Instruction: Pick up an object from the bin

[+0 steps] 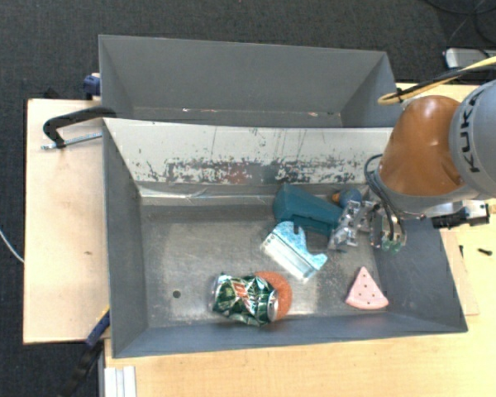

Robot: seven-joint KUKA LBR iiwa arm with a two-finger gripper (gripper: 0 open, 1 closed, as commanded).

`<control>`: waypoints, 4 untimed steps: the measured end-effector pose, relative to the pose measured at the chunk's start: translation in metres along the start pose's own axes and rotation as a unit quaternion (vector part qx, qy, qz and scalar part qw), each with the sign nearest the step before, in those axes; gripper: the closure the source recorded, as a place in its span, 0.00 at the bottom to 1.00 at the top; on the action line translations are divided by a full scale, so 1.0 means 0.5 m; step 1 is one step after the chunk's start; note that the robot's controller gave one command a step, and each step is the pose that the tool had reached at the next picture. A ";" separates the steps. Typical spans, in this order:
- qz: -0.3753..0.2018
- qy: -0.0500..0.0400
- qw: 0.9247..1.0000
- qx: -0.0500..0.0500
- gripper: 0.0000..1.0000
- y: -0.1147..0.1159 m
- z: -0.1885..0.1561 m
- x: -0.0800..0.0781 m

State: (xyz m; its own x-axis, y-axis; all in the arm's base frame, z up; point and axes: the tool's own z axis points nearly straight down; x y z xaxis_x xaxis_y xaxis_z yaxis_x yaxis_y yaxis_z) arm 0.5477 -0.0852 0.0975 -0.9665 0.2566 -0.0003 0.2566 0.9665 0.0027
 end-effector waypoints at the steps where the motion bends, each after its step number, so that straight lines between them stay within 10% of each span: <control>1: 0.023 -0.001 1.000 0.001 1.00 -0.003 -0.062 0.000; 2: 0.009 -0.002 1.000 0.001 1.00 -0.008 -0.124 -0.003; 3: -0.003 0.000 1.000 0.001 0.00 0.005 -0.076 -0.025; 4: -0.003 0.000 1.000 0.001 0.00 0.005 -0.076 -0.025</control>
Offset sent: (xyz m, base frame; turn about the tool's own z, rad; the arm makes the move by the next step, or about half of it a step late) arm -0.0010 -0.0059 0.0664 0.0127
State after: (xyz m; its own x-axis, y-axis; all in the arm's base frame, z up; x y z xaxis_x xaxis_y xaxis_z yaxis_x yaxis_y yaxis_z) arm 0.5603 -0.0863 0.1356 -0.9682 0.2502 0.0006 0.2502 0.9682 0.0008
